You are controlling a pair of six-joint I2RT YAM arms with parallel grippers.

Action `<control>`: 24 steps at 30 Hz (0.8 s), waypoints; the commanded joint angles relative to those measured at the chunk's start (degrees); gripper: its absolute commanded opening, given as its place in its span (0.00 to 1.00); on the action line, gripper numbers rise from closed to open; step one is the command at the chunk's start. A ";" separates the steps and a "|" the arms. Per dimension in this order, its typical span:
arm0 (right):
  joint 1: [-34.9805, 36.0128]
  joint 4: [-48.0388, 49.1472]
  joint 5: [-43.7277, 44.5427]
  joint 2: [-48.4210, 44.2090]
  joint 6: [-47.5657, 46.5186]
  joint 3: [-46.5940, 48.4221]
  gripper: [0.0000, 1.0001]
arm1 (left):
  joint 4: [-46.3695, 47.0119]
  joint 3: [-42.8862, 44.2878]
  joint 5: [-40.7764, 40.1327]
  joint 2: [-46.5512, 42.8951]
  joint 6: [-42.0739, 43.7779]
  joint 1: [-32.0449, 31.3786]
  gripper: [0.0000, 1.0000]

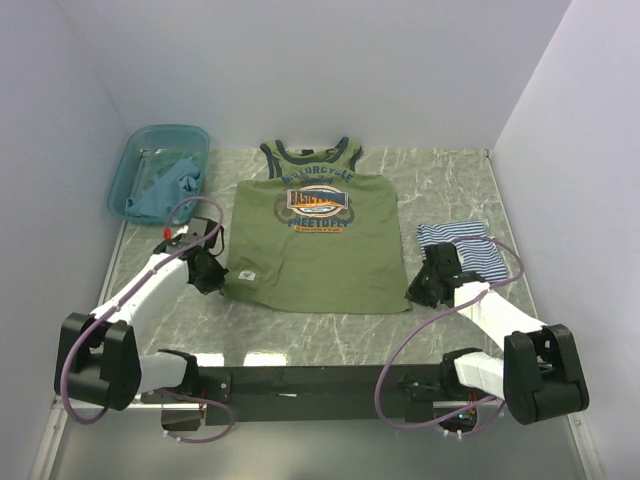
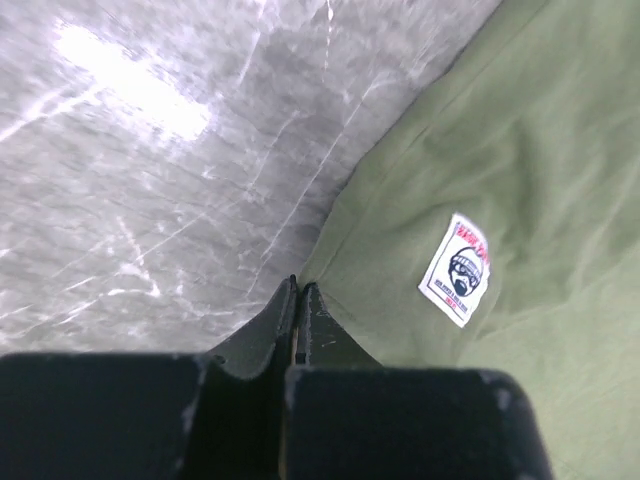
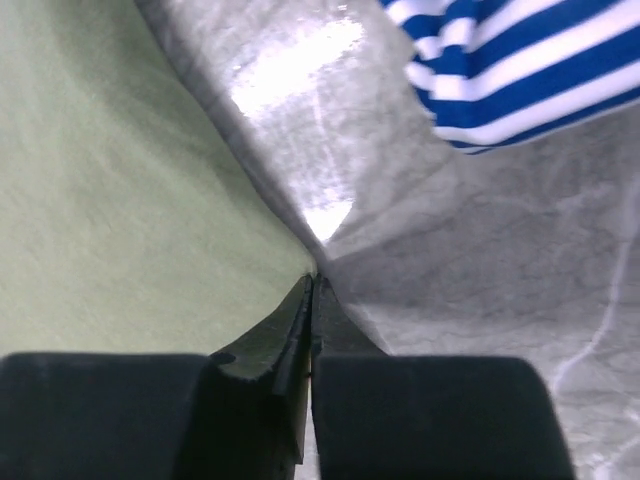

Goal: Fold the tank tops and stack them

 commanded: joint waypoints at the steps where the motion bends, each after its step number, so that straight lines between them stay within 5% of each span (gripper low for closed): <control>1: -1.77 -2.59 0.36 -2.07 -1.01 0.47 0.02 | -3.68 3.49 -1.26 -2.16 2.22 1.27 0.01; 10: -8.10 -11.11 -4.21 -9.01 -4.00 6.10 0.00 | -7.11 3.76 6.03 -6.28 1.08 3.74 0.01; 24: -8.28 -27.10 -4.48 -26.06 -4.01 10.32 0.00 | -13.43 2.62 11.05 -21.57 0.29 3.83 0.01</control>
